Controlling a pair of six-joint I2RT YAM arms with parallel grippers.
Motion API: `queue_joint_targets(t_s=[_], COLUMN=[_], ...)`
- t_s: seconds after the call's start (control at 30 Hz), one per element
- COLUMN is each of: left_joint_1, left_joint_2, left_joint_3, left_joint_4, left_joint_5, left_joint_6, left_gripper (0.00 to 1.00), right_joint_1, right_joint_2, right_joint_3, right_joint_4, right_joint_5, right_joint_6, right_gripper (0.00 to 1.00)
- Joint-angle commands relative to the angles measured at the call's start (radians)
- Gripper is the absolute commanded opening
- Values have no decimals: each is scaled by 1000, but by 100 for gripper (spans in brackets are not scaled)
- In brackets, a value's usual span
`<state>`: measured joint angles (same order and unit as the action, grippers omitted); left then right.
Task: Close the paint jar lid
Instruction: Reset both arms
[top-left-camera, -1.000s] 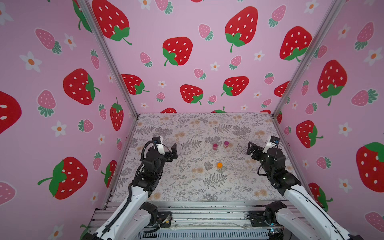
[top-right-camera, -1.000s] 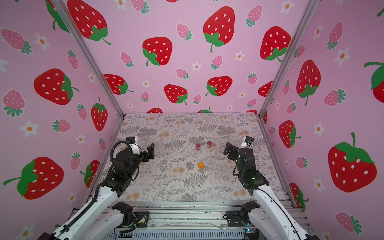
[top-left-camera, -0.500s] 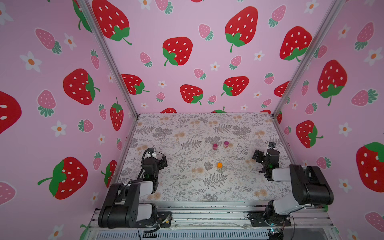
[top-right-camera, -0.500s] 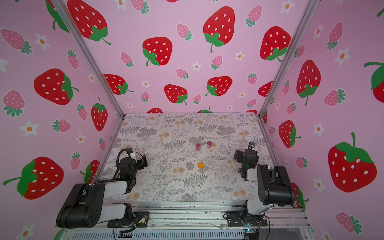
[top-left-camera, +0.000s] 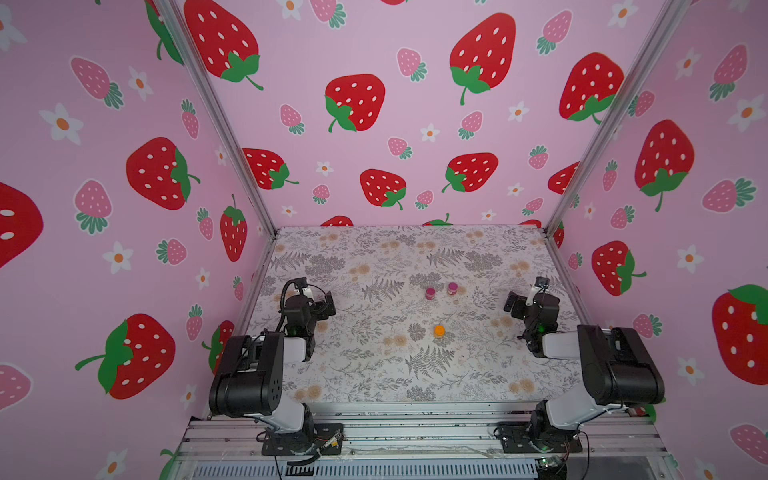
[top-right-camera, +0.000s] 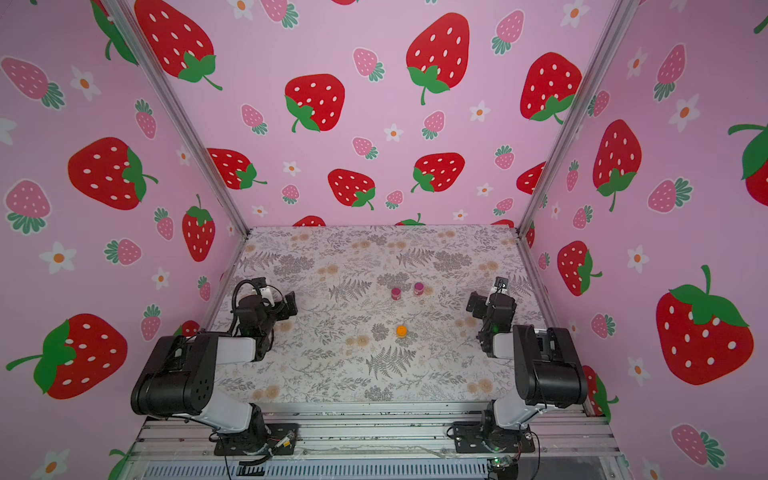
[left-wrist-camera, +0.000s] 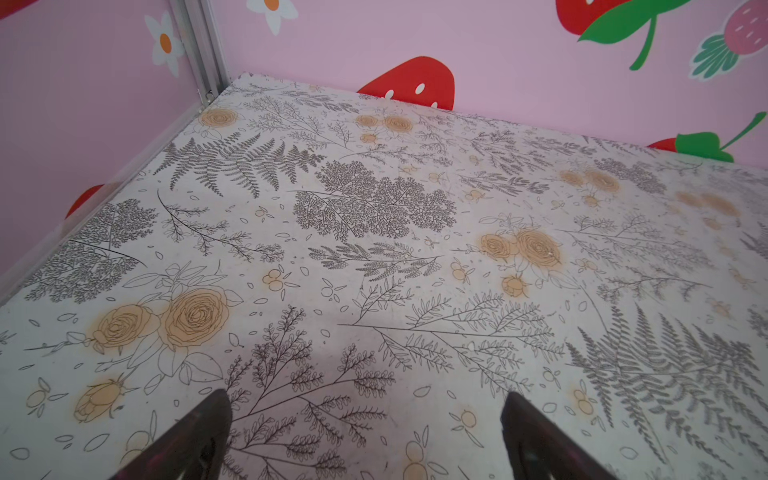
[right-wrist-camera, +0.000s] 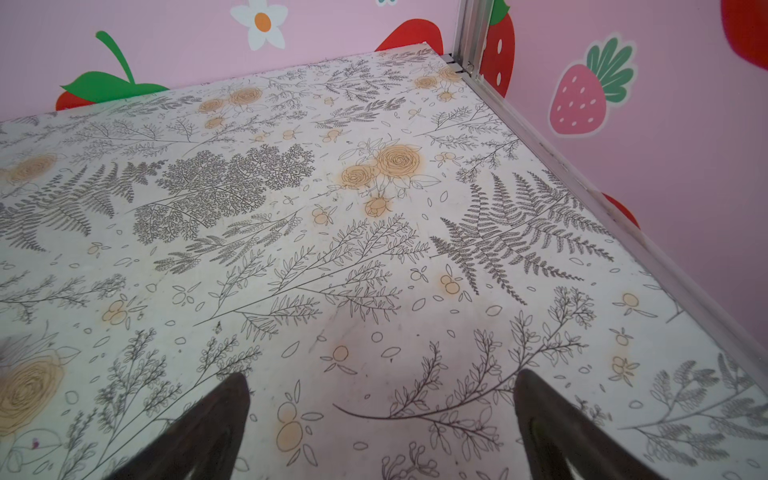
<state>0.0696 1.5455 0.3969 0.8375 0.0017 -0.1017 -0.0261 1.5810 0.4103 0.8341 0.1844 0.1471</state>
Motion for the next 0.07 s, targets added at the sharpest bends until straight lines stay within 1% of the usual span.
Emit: queue_joint_targets(t_s=[0.0, 0.03], left_joint_1=[1, 1], left_joint_2=[-8, -7], left_joint_3=[10, 11], left_joint_4=[8, 10], left_joint_5=[17, 17], left_joint_6=[5, 5], left_gripper=[99, 99], right_joint_1=[6, 6], right_joint_2=[-13, -13], right_joint_3=[13, 13], right_joint_4=[8, 9], right_joint_5=[-6, -6], right_joint_6=[-14, -14], right_gripper=[99, 99])
